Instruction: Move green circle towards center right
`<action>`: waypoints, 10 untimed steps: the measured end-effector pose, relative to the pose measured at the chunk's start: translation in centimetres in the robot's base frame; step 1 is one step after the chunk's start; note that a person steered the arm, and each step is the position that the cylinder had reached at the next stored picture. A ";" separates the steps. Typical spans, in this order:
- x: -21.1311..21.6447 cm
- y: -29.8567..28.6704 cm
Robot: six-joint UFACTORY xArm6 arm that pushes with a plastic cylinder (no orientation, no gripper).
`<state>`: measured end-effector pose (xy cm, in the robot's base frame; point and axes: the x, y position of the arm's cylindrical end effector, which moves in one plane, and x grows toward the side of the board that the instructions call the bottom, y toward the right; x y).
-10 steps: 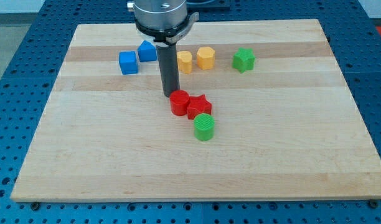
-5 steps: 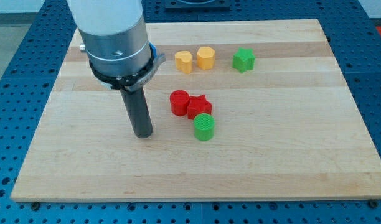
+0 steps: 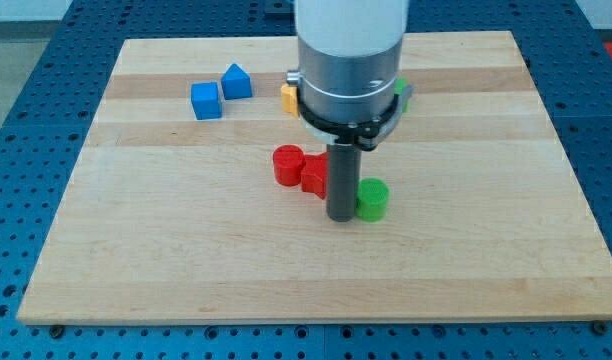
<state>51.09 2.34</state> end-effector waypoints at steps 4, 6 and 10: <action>1.3 -0.2; 0.2 -2.1; -1.4 5.1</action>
